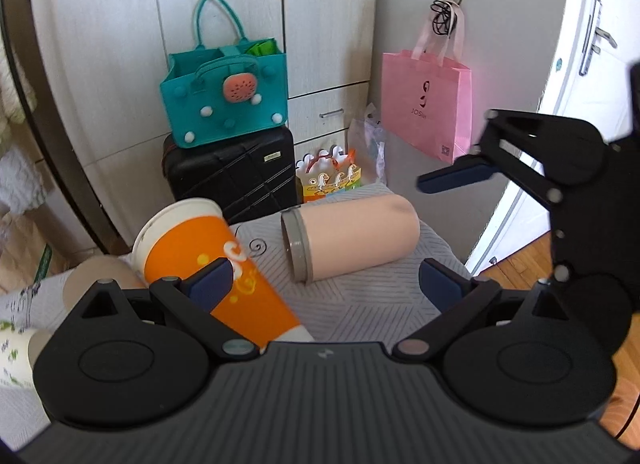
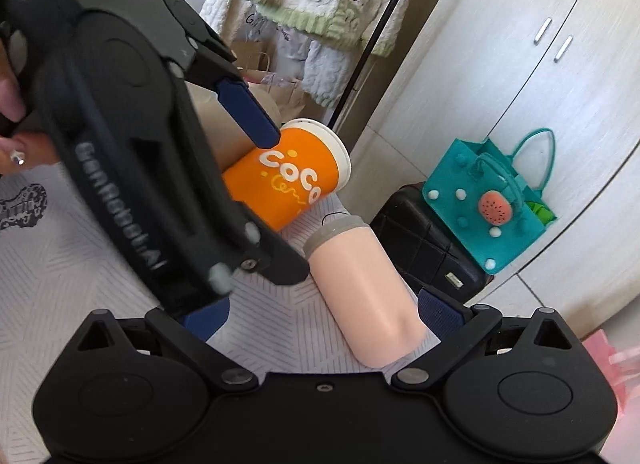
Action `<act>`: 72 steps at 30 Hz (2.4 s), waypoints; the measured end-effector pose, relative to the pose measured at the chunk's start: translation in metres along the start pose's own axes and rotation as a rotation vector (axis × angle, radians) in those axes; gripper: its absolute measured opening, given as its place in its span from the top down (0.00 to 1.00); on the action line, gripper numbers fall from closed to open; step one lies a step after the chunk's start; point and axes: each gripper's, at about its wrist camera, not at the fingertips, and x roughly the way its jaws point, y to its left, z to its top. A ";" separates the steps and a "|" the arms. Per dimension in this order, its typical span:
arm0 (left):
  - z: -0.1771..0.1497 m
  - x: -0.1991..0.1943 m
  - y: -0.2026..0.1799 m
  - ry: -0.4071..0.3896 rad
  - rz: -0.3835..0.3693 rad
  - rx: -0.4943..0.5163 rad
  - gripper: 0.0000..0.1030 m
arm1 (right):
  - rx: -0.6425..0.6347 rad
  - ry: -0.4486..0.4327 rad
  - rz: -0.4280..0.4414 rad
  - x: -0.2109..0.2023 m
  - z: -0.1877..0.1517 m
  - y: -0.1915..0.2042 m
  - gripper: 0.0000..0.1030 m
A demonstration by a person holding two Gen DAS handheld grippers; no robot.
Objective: Flip cup upright
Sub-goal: 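Move the right tool toward the lying pink tumbler, fingers open, then close the right gripper around the pink tumbler's body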
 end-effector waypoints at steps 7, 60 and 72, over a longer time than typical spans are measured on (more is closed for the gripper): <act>0.007 0.009 0.002 0.004 -0.027 0.007 0.03 | 0.036 -0.013 0.078 0.013 0.000 -0.025 0.03; -0.035 -0.038 0.012 -0.004 -0.078 -0.053 0.04 | 0.199 0.181 -0.059 0.011 -0.010 0.008 0.33; -0.069 -0.067 0.018 -0.015 -0.077 -0.074 0.04 | 0.214 0.132 -0.087 -0.026 -0.011 0.057 0.34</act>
